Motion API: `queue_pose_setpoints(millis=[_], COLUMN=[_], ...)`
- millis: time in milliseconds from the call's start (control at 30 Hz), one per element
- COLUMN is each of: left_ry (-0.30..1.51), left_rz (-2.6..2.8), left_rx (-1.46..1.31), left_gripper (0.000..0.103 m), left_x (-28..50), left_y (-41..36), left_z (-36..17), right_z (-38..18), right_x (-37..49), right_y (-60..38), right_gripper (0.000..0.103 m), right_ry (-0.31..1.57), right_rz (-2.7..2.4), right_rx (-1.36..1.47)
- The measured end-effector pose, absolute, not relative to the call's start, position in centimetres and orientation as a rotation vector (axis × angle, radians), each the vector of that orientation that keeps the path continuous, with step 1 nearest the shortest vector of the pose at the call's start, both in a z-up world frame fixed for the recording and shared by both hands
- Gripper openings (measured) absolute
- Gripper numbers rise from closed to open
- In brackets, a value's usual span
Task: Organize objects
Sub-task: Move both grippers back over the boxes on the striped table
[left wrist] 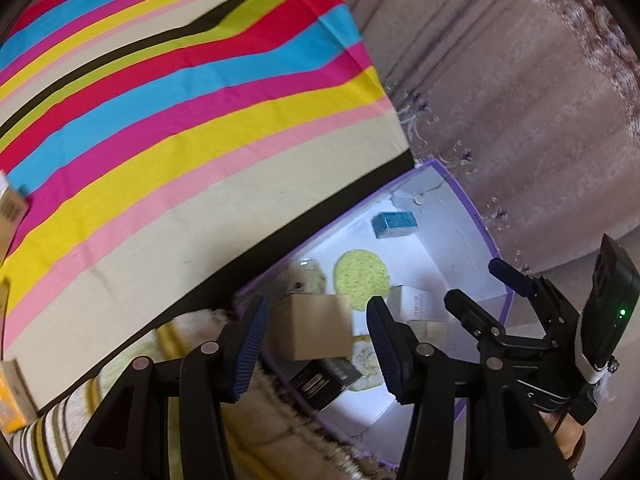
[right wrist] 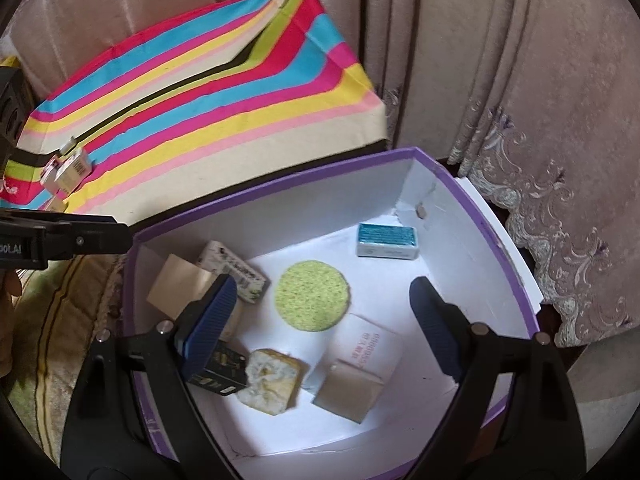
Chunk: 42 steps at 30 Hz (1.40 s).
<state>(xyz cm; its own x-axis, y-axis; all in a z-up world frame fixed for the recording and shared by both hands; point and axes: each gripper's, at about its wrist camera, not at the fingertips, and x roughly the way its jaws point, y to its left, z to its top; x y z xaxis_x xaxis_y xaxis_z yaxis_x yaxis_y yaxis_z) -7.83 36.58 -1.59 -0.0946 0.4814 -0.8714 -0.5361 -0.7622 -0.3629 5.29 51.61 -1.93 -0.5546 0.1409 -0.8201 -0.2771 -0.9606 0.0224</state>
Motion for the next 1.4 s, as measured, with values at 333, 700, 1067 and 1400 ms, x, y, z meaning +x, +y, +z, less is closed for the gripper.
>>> queue_pose_setpoints(millis=[333,700,1067,1400], left_ry=[-0.075,-0.253,-0.393,-0.512], left_rz=[2.007,2.130,2.294,2.398], left_rx=[-1.506,-1.545,-1.595,-1.645], left_gripper=[0.053,0.056,0.057,0.057], left_x=[-8.3,-8.8,-9.5,-10.1], left_y=[29.8,20.2,9.5,1.4], left_z=[0.0,0.8,1.3,0.3], right_z=[-0.9,0.3,0.9,1.3], right_x=[4.5,3.7,2.2,0.8], right_y=[47.7,44.0,38.8,33.4], right_gripper=[0.090,0.091,0.091,0.092], right_ry=[0.174,0.121,0.075,-0.015], right_rz=[2.652,2.735,2.846,2.929], right_rx=[-1.369,-1.406,-1.499,-1.589])
